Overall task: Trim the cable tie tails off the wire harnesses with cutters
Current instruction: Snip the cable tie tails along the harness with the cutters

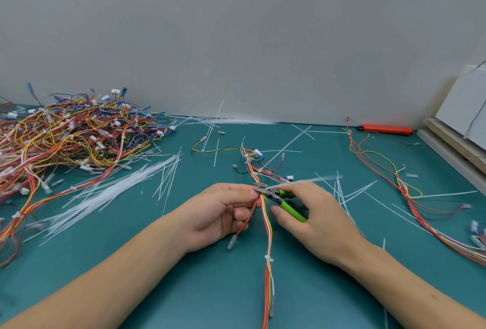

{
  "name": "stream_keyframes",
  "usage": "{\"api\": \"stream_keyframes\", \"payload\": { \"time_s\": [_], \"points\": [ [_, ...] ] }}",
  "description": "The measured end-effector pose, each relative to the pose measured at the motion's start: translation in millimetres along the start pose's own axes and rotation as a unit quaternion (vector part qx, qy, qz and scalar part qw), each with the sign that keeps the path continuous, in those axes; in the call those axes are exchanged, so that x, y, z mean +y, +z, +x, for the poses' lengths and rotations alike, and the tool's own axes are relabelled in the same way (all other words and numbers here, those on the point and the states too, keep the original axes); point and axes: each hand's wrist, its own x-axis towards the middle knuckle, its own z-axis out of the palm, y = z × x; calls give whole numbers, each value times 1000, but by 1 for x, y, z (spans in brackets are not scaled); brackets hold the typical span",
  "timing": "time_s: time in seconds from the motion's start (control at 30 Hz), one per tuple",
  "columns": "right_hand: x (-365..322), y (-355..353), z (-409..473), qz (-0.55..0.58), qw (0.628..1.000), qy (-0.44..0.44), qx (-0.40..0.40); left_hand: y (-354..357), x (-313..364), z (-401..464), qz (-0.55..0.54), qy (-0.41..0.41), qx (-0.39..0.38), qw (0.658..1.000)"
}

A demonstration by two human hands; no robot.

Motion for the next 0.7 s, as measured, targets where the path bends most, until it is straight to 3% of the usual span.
{"api": "stream_keyframes", "payload": {
  "time_s": [0.7],
  "points": [
    [-4, -2, 0, -21, 1000, 8, -3, 2, 1, -1, 3, 2, 13, 1000]
  ]
}}
